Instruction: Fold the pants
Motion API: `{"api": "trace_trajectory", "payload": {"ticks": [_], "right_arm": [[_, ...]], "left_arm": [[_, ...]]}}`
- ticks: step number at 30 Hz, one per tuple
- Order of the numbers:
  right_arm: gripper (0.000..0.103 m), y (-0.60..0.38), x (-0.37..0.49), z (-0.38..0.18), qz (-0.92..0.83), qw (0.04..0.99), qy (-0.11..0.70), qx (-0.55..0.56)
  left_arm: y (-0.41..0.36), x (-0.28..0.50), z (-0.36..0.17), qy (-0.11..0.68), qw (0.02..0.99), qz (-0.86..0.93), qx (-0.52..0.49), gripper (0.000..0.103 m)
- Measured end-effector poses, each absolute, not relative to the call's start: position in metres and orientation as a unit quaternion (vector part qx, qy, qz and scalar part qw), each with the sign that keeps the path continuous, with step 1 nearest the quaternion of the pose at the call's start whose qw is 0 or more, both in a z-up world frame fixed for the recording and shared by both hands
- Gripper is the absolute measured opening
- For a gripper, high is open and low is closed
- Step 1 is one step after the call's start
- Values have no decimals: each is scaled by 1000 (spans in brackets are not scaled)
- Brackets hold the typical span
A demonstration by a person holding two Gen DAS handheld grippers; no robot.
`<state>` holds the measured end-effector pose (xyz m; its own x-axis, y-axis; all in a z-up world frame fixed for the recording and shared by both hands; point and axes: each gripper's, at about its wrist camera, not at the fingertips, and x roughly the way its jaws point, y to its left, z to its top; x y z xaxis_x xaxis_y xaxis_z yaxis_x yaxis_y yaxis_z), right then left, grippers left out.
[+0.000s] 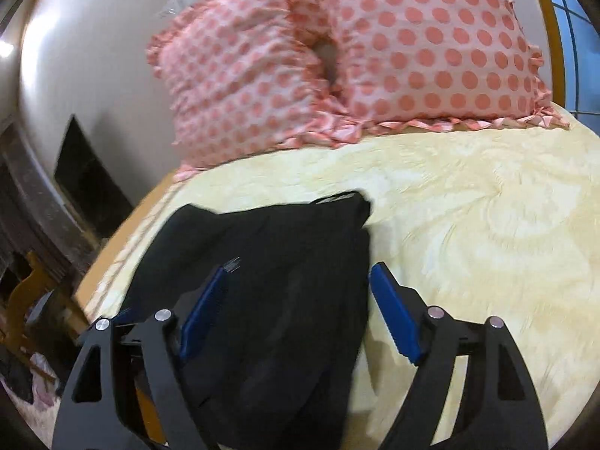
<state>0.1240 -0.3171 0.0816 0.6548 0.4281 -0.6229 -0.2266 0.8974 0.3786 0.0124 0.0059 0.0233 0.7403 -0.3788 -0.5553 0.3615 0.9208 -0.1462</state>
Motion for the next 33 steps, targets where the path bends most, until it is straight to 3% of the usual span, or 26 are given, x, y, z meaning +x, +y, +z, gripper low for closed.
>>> {"api": "trace_trajectory", "payload": {"ticks": [8, 12, 17, 19, 21, 22, 25, 28, 33], "right_arm": [[77, -316, 178, 50, 185, 862, 449, 144], [55, -312, 182, 40, 205, 853, 457, 146], [54, -316, 183, 35, 217, 850, 453, 159], [46, -315, 181, 36, 228, 854, 442, 153], [27, -311, 175, 43, 242, 863, 422, 137], [25, -308, 169, 49, 251, 870, 405, 126], [24, -305, 162, 57, 263, 878, 384, 109], [24, -307, 169, 49, 253, 872, 402, 122], [28, -317, 176, 38, 254, 857, 418, 163]], "left_arm": [[7, 11, 22, 294, 933, -206, -16, 100], [8, 11, 22, 291, 933, -211, -16, 101], [8, 11, 22, 287, 934, -213, -15, 101], [10, 14, 27, 298, 929, -219, -24, 100], [19, 20, 39, 309, 921, -234, -52, 97], [28, 25, 49, 308, 918, -239, -74, 96], [56, 43, 70, 299, 918, -227, -125, 96], [83, 84, 77, 344, 900, -200, -179, 95], [99, 149, 54, 440, 847, -196, -226, 77]]}}
